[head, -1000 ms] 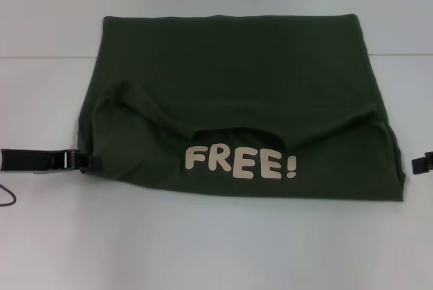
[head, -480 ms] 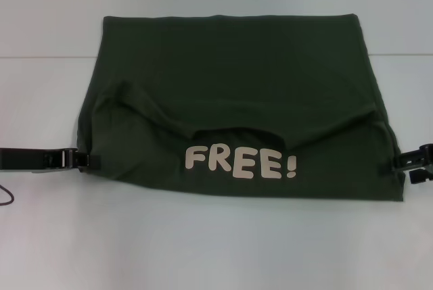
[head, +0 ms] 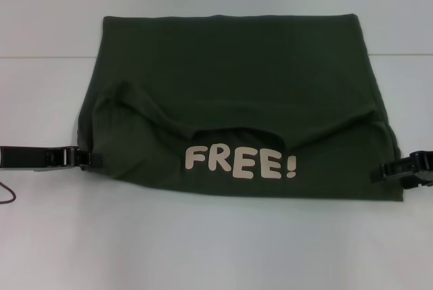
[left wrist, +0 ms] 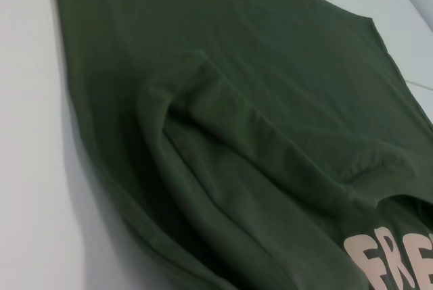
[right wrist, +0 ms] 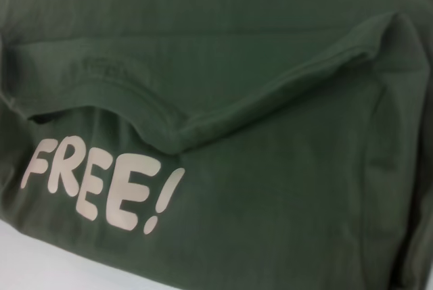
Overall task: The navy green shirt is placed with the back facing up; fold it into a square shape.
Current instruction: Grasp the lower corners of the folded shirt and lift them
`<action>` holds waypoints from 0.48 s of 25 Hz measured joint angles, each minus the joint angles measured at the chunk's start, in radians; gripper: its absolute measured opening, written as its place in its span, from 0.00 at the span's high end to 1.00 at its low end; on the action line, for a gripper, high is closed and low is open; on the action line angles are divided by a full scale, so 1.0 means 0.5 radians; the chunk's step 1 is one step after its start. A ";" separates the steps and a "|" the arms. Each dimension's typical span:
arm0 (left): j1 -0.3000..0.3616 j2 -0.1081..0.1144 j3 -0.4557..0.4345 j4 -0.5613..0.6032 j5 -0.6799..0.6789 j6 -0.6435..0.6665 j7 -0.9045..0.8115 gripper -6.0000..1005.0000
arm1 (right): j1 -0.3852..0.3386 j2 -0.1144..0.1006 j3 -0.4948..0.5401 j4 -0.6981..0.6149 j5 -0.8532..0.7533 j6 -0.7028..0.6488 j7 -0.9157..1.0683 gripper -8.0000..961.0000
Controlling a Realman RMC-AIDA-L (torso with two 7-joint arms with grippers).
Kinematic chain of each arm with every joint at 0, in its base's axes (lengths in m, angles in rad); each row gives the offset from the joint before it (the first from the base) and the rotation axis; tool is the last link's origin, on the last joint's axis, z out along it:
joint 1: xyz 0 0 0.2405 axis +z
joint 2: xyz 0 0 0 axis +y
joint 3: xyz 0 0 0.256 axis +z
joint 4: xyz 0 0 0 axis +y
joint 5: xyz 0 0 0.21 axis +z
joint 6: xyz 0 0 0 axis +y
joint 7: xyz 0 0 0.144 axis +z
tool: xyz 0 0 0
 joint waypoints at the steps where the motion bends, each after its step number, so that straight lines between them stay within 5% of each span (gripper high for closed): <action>1: 0.000 0.000 -0.001 0.000 -0.001 0.000 0.000 0.94 | 0.000 0.008 0.000 0.000 0.000 0.005 -0.002 0.02; 12: -0.002 0.002 -0.002 0.000 -0.004 0.000 -0.001 0.94 | 0.011 0.052 -0.039 0.001 -0.010 0.078 -0.011 0.02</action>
